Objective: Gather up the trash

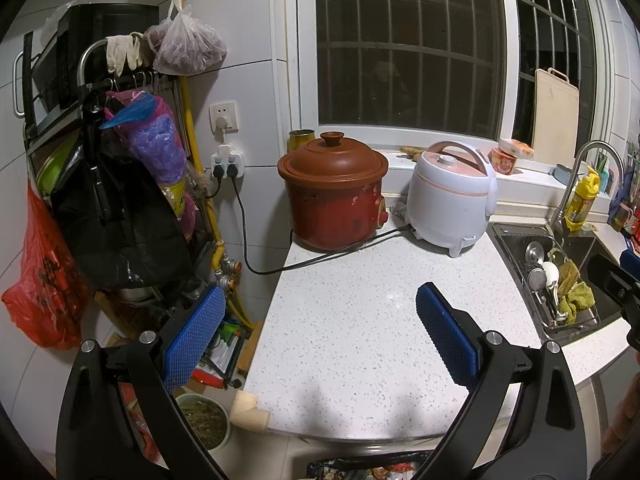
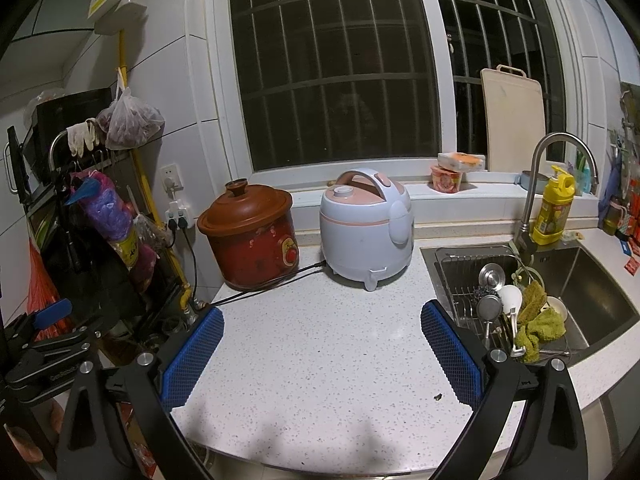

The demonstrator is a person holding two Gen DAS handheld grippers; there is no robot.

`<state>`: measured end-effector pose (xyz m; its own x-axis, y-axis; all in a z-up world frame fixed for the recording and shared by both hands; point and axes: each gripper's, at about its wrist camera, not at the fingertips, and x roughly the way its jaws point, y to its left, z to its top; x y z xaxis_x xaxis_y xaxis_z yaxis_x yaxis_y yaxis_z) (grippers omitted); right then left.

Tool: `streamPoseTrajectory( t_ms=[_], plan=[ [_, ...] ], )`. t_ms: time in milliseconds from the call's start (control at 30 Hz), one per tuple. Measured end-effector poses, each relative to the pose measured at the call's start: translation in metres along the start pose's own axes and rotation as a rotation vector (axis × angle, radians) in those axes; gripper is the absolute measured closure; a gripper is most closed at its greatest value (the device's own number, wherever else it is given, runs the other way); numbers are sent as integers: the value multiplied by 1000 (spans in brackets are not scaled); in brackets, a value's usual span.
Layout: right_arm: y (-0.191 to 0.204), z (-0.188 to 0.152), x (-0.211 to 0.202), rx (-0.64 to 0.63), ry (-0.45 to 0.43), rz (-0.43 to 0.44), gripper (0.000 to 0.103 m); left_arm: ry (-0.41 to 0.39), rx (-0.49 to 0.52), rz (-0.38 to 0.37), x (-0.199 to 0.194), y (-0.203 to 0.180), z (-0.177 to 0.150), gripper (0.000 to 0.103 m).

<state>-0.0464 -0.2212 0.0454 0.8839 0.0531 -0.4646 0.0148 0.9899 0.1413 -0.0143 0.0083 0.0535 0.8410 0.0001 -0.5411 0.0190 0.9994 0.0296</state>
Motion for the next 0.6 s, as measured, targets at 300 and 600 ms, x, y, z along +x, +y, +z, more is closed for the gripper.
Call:
streamPoseTrajectory(
  t_ms=[300, 600],
  plan=[
    [1, 0, 0, -4, 3, 2, 5, 1, -2, -2, 1, 0, 1, 9],
    [0, 0, 0, -3, 6, 2, 5, 6, 9, -8, -2, -3, -5, 9]
  ],
)
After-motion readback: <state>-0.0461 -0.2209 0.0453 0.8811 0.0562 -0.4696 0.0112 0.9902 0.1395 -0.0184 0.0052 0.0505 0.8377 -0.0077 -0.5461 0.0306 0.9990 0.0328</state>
